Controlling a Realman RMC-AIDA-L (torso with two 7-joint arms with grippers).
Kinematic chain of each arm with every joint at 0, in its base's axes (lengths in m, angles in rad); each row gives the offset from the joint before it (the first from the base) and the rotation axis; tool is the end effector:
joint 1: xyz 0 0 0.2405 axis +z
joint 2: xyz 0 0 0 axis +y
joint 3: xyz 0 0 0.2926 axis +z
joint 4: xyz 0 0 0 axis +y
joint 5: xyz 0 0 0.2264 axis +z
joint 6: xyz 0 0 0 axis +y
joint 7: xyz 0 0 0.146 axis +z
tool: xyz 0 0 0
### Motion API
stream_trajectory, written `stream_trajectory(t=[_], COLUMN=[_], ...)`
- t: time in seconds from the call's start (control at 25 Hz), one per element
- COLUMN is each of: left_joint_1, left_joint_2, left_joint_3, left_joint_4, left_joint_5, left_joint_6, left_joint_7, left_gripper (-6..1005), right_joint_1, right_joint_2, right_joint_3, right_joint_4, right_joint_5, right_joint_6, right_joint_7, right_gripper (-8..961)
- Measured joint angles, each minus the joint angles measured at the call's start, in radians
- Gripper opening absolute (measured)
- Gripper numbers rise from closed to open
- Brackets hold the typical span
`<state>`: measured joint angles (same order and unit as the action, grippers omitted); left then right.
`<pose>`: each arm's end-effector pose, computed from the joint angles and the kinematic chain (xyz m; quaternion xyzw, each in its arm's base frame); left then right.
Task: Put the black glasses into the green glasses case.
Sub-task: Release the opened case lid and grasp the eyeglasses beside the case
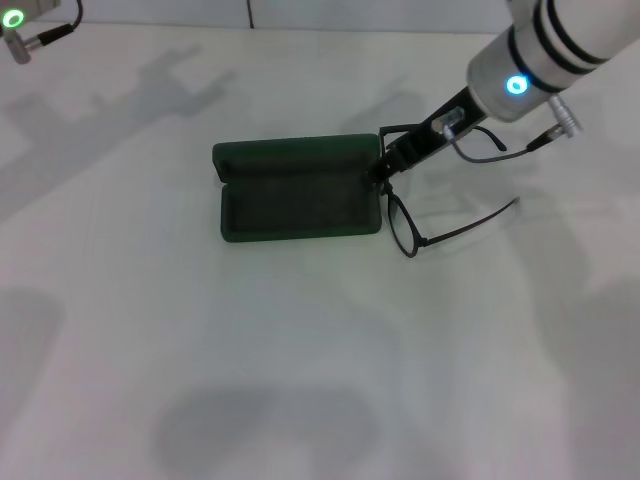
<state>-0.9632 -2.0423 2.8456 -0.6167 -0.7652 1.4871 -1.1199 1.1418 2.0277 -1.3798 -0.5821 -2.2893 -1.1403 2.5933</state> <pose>-0.2327 0.4767 0.0624 -0.8556 -0.1317 -0.3507 0.3572 0.1086 0.4836 -0.0892 -0.9186 0.3605 -0.0766 0.1424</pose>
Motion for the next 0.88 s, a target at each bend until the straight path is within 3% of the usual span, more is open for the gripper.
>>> stream_trajectory(t=[0.36, 0.88], left_joint_1=[0.001, -0.007], left_joint_2=[-0.002, -0.011], left_joint_3=[0.0, 0.0], left_joint_4=[0.0, 0.007], left_joint_5=[0.003, 0.032], left_joint_6=[-0.002, -0.056], left_joint_7=[0.028, 0.065], left_gripper=[720, 720], right_joint_1=[-0.005, -0.026], right_joint_2=[0.0, 0.0], right_joint_3=[-0.192, -0.232], right_joint_4=[0.001, -0.009], right_joint_5=[0.081, 0.05], right_joint_6=[0.098, 0.108], right_joint_7=[0.046, 0.053], right_gripper=[708, 503])
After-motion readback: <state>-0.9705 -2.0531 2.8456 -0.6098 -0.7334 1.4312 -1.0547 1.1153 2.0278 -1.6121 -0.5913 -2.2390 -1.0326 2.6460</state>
